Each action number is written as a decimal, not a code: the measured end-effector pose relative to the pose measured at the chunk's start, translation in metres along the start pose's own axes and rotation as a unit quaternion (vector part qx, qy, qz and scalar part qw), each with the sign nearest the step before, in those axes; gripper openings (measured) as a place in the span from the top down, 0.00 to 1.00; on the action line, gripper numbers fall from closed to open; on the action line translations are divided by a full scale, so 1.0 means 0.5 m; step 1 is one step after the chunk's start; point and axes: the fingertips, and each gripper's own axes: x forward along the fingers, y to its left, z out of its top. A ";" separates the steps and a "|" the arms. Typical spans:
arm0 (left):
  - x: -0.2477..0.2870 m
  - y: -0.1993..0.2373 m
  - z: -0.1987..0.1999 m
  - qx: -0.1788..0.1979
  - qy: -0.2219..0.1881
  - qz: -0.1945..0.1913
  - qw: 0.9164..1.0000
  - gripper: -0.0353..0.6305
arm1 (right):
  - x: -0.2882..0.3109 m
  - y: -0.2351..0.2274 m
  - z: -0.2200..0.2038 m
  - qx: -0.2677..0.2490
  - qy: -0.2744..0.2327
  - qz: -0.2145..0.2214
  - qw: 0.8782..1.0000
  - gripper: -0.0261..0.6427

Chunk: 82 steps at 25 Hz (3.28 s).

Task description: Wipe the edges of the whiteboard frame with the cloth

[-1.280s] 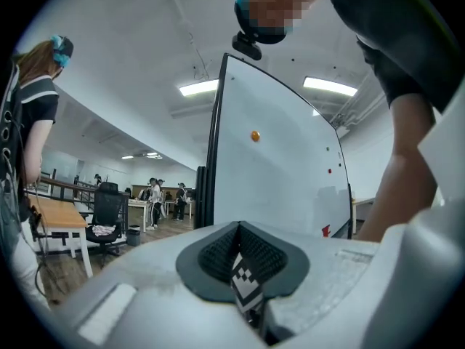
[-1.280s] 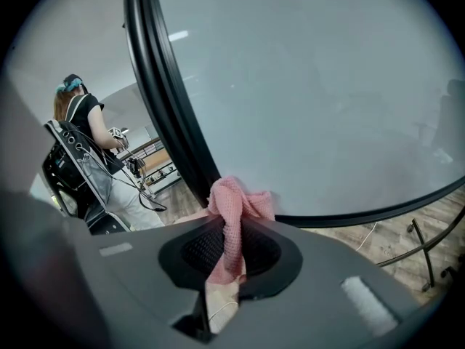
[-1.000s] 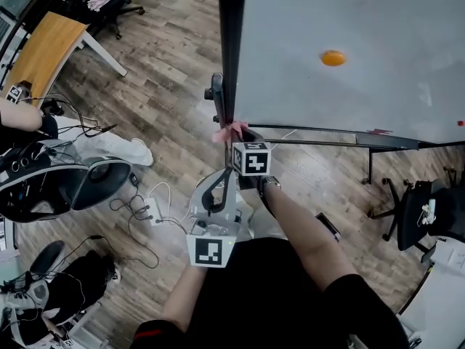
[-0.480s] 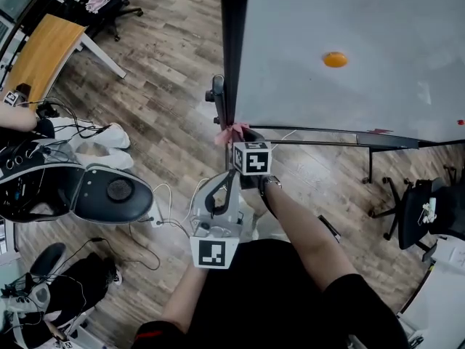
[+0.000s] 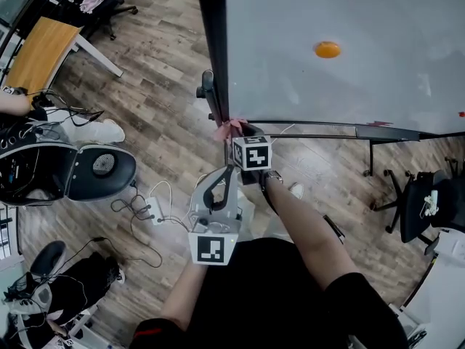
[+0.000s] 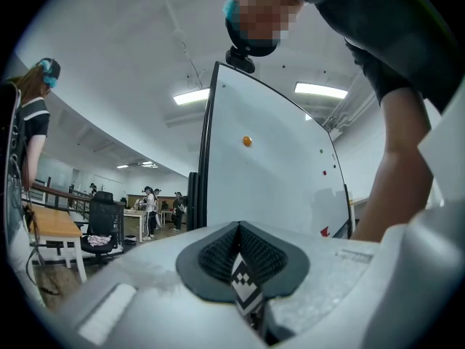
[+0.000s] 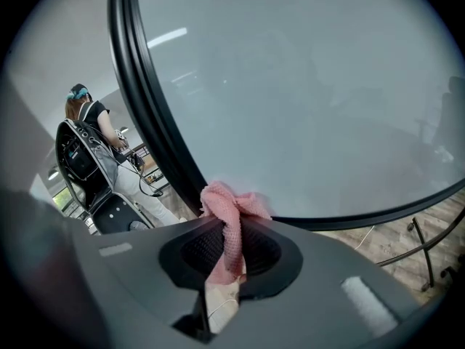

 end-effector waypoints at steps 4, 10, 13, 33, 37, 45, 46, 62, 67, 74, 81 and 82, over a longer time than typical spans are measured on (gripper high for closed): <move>0.005 -0.016 0.000 0.006 0.003 -0.002 1.000 0.95 | -0.004 -0.005 -0.002 0.004 0.007 0.009 1.000 0.88; 0.013 -0.043 0.016 0.011 -0.009 0.009 1.000 0.95 | -0.019 -0.023 -0.013 -0.005 0.012 0.012 1.000 0.88; 0.026 -0.052 0.014 0.009 -0.005 0.009 1.000 0.95 | -0.026 -0.043 -0.011 -0.009 0.017 0.013 1.000 0.88; 0.077 -0.141 -0.003 0.014 0.009 0.009 1.000 0.95 | -0.057 -0.100 -0.021 -0.026 0.033 0.039 0.998 0.88; 0.092 -0.153 -0.007 0.013 0.013 0.010 1.000 0.95 | -0.059 -0.117 -0.016 -0.028 0.036 0.041 0.998 0.88; 0.102 -0.184 -0.007 0.014 0.012 0.022 1.000 0.95 | -0.077 -0.143 -0.020 -0.033 0.039 0.050 0.997 0.88; 0.103 -0.188 -0.009 0.013 0.017 0.021 1.000 0.95 | -0.080 -0.146 -0.020 -0.032 0.039 0.050 0.997 0.88; 0.124 -0.245 -0.008 0.023 0.020 0.023 0.999 0.95 | -0.121 -0.201 -0.027 -0.024 0.035 0.055 0.998 0.88; 0.139 -0.256 -0.013 0.016 0.022 0.024 0.999 0.95 | -0.123 -0.224 -0.025 -0.030 0.038 0.055 0.997 0.88; 0.157 -0.292 -0.015 0.014 0.025 0.021 0.999 0.95 | -0.145 -0.255 -0.024 -0.031 0.040 0.060 0.997 0.88; 0.167 -0.301 -0.018 0.013 0.021 0.027 0.999 0.95 | -0.150 -0.276 -0.026 -0.032 0.037 0.062 0.997 0.88; 0.169 -0.302 -0.018 0.011 0.017 0.029 0.999 0.95 | -0.150 -0.279 -0.027 -0.034 0.037 0.063 0.997 0.88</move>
